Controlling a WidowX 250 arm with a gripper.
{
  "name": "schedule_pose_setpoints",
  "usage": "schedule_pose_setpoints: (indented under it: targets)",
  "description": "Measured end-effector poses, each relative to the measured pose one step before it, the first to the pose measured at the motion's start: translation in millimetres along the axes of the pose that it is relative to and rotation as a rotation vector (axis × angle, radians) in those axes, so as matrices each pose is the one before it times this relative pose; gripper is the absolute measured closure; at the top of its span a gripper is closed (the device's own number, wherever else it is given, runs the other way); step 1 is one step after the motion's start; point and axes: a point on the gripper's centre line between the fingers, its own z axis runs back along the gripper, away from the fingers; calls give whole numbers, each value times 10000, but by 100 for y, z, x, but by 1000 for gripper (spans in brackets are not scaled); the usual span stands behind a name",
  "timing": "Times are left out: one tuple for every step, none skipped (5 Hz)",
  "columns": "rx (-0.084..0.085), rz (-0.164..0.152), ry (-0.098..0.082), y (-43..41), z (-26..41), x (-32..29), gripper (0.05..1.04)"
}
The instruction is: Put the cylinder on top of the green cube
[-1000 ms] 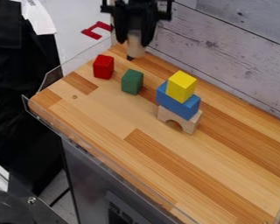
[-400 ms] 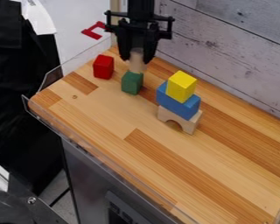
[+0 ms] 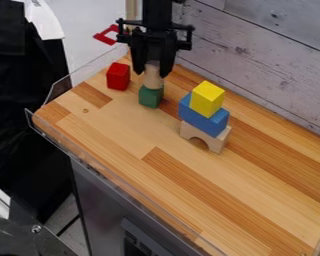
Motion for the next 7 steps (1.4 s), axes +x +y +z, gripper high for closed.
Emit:
schedule_pose_setpoints:
  targets:
    - [-28,35,136,140,-492,151,585]
    - [-28,-24,18,-43,-50,3,585]
    - [15,62,-33,50,-550,393,585]
    - [-19,37,-45,-20,-75,58,585]
    - [-1,-12,-16,3,-101,84,585]
    - [-23,-32,-30,10,81,68,585]
    - [-37,24,-33,133,95,325,515]
